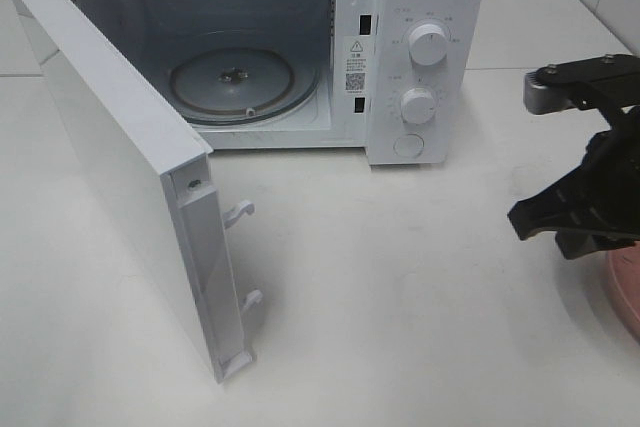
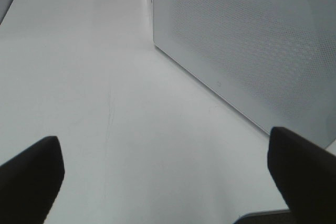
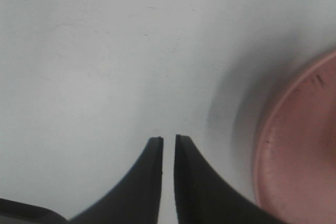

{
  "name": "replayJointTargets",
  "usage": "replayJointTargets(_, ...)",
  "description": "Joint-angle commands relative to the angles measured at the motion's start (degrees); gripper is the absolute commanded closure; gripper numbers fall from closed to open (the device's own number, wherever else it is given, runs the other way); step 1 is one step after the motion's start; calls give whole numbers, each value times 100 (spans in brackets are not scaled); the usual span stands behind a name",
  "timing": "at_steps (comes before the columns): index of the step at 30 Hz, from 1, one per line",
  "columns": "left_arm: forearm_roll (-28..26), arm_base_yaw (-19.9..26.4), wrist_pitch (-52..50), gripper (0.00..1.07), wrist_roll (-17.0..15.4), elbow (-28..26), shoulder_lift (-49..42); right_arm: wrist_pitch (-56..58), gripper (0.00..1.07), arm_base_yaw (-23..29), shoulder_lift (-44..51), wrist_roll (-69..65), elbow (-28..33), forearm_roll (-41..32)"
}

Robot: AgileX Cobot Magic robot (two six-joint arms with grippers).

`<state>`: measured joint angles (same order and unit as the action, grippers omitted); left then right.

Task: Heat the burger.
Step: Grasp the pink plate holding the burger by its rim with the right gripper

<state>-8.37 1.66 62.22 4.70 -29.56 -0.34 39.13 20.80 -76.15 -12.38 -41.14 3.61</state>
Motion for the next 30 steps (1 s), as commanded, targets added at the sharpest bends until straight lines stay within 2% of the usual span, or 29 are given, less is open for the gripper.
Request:
replayJointTargets(1, -11, -34, -74, 9, -46, 0, -80, 361, 90, -390, 138, 281, 11, 327)
replayJointTargets(3, -11, -34, -74, 9, -46, 0, -80, 413, 88, -476, 138, 281, 11, 350)
replayJointTargets(5, -11, -34, -74, 9, -46, 0, -80, 464, 75, -716, 160, 281, 11, 447)
replayJointTargets(6, -11, -34, -74, 9, -46, 0, -80, 464, 75, -716, 160, 281, 11, 447)
replayJointTargets(7, -11, -34, -74, 9, -46, 0, -80, 476, 64, -848, 160, 298, 11, 590)
replayJointTargets(8, -11, -34, -74, 9, -46, 0, -80, 476, 64, -848, 160, 298, 11, 590)
replayJointTargets(9, -11, -34, -74, 9, -46, 0, -80, 476, 56, -917, 160, 304, 11, 670)
replayJointTargets(10, -11, -34, -74, 9, -46, 0, -80, 476, 42, -1037, 160, 304, 17, 837)
replayJointTargets(11, -11, -34, -74, 9, -46, 0, -80, 476, 42, -1037, 160, 304, 17, 837)
replayJointTargets(12, -11, -34, -74, 9, -46, 0, -80, 430, 26, -1169, 160, 304, 17, 980)
replayJointTargets(13, -11, -34, -74, 9, -46, 0, -80, 395, 19, -1232, 160, 304, 17, 1054)
replayJointTargets(14, -11, -34, -74, 9, -46, 0, -80, 395, 19, -1232, 160, 304, 17, 1054)
replayJointTargets(15, -11, -34, -74, 9, -46, 0, -80, 367, 11, -1301, 160, 304, 17, 1123)
replayJointTargets(20, -11, -34, -74, 9, -46, 0, -80, 350, 9, -1341, 160, 304, 17, 1117)
replayJointTargets(30, -11, -34, -74, 9, -46, 0, -80, 264, 17, -1341, -252, 315, 23, 888)
